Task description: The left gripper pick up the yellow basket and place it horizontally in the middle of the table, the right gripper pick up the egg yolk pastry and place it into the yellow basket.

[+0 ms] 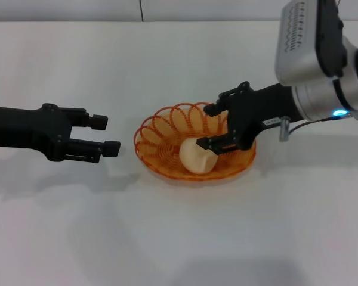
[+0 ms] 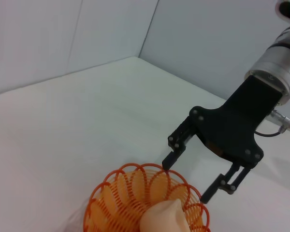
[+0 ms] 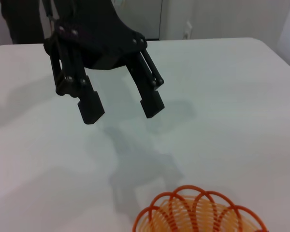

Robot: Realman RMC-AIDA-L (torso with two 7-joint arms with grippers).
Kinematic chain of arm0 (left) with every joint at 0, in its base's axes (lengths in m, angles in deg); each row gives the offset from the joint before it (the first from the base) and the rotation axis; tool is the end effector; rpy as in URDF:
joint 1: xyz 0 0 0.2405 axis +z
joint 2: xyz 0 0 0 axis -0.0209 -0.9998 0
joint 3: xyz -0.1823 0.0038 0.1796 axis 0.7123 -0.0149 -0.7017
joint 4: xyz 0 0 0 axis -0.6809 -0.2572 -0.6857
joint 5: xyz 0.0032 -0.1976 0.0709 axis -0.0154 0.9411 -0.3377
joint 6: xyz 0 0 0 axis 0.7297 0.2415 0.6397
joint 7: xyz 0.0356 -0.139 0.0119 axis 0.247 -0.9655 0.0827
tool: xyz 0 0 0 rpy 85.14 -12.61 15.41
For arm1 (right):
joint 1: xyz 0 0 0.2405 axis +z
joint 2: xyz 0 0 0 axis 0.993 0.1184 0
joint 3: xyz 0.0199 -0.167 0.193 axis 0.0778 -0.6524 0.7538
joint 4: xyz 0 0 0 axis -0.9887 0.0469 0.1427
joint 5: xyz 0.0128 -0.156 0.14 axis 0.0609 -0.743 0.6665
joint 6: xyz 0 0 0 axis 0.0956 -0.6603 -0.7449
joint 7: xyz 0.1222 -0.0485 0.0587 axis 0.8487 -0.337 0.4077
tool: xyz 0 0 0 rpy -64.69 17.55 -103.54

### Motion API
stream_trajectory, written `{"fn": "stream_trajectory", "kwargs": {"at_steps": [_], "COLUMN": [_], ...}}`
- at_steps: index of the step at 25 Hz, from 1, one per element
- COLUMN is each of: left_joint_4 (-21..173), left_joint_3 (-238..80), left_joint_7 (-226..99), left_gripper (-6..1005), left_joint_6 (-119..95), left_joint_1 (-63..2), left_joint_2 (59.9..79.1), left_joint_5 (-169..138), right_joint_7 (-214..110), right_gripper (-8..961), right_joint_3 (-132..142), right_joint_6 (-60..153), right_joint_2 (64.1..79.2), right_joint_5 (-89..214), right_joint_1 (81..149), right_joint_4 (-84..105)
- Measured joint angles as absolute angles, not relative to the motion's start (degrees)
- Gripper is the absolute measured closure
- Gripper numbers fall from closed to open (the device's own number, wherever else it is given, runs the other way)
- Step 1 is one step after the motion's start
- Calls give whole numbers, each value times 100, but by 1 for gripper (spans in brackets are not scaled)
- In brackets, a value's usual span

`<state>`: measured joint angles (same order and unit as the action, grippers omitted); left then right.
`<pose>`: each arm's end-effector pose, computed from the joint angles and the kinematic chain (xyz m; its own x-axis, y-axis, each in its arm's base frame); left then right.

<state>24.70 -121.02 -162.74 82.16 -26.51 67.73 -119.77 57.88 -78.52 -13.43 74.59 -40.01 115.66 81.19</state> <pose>-0.2530 0.3189 0.0604 0.8134 0.4725 0.3394 0.5064 -0.8622 -0.0134 0.1231 0.3554 -0.0387 0.9967 -0.0569 -0.0581 -0.0690 -0.9700 -0.2332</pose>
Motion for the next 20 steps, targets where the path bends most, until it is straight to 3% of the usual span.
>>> {"fn": "stream_trajectory", "kwargs": {"at_steps": [2, 13, 20], "left_joint_4": [2473, 2495, 2724], "left_joint_3": [-12099, -11982, -11586], "left_joint_7": [-16274, -16099, -15793], "left_gripper": [226, 226, 226], "left_joint_6": [8216, 8177, 8153], "left_joint_1": [-2649, -2522, -2519], "left_joint_2": [6774, 6806, 6815], "left_joint_5": [-11978, -11746, -11747], "right_joint_7": [5774, 5187, 4278], "right_gripper": [336, 170, 176], "right_joint_3": [-7779, -6763, -5516], "right_joint_6": [-1343, -1814, -3024], "right_joint_2": [7448, 7425, 7423], "right_joint_5": [-4000, -3525, -2790], "right_joint_1": [11403, 10139, 9813], "right_joint_4": [8253, 8813, 8355]}}
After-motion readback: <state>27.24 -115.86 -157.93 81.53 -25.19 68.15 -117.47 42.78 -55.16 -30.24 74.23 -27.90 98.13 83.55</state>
